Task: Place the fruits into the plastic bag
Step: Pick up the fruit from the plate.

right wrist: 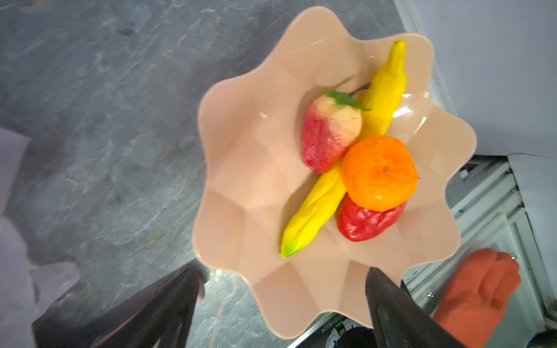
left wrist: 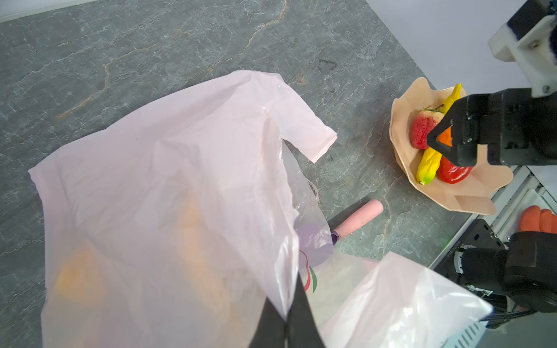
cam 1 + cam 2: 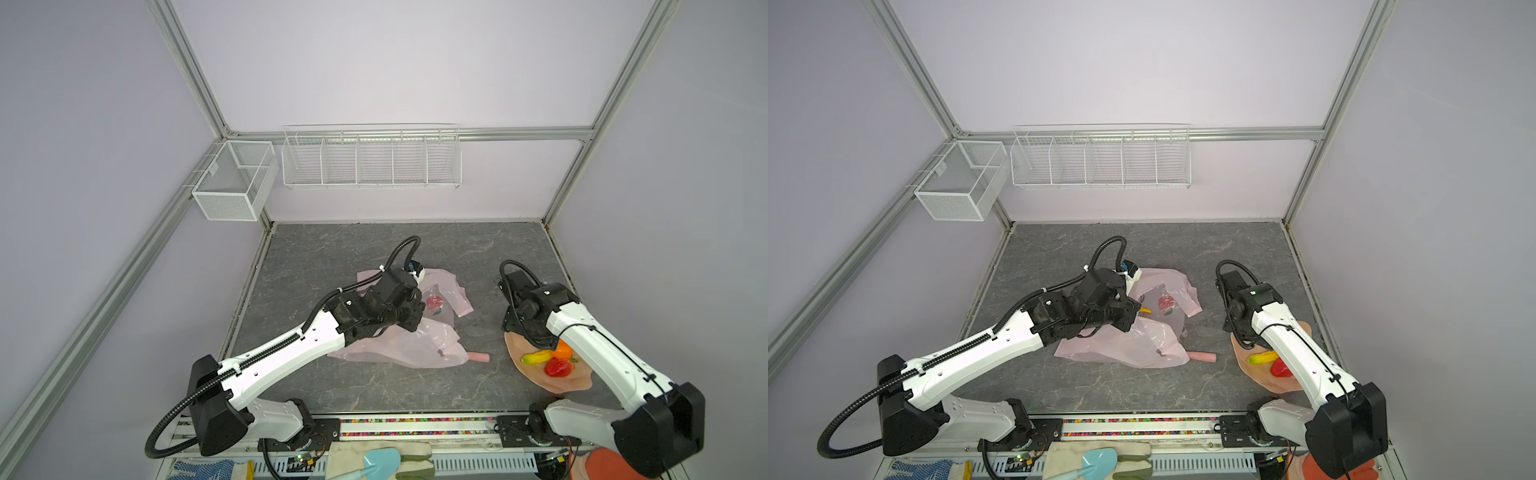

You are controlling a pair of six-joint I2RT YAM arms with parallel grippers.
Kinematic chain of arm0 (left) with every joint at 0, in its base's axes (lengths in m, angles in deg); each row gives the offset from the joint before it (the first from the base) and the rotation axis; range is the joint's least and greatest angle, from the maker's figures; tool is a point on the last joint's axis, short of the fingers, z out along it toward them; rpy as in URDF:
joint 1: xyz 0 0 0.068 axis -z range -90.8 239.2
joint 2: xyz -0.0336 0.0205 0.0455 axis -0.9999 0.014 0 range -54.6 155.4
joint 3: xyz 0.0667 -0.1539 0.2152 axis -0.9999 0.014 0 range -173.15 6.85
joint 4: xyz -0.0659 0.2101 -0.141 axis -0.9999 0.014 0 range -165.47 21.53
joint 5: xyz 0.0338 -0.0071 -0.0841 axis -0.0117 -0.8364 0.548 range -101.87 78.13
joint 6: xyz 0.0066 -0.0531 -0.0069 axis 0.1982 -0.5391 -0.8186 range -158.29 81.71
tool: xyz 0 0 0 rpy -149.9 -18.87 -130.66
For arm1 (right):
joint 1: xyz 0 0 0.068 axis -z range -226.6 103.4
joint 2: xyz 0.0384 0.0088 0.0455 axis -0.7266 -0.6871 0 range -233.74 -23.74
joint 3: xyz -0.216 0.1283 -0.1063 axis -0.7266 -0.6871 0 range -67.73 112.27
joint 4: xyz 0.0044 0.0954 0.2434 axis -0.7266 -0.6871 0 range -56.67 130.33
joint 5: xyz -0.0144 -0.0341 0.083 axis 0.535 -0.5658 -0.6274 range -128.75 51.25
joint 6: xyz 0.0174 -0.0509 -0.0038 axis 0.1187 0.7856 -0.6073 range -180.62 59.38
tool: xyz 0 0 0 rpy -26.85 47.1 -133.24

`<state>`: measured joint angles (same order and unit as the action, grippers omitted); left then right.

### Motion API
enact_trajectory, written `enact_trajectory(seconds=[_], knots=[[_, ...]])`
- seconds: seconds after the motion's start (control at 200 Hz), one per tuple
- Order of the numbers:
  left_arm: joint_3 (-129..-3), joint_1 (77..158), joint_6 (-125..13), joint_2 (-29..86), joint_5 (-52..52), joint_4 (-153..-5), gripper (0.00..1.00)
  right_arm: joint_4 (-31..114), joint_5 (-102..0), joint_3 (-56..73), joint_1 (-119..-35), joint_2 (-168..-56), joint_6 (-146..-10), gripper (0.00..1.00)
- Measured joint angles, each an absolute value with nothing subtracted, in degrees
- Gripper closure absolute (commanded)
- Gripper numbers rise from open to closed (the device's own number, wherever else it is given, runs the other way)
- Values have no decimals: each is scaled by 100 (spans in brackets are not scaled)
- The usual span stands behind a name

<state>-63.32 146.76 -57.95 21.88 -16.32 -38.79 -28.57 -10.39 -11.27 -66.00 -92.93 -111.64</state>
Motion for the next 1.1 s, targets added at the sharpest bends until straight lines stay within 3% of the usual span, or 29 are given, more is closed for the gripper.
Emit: enact_trajectory(seconds=[0.585, 1.1], knots=[[-6335, 14676, -5754, 2298, -1496, -3876, 100, -2405, -1186, -2442, -4078, -8447, -11035, 10], [-6507, 14676, -5708, 2488, -1437, -3833, 100, -1380, -1791, -2250, -3571, -9612, -10489, 6]])
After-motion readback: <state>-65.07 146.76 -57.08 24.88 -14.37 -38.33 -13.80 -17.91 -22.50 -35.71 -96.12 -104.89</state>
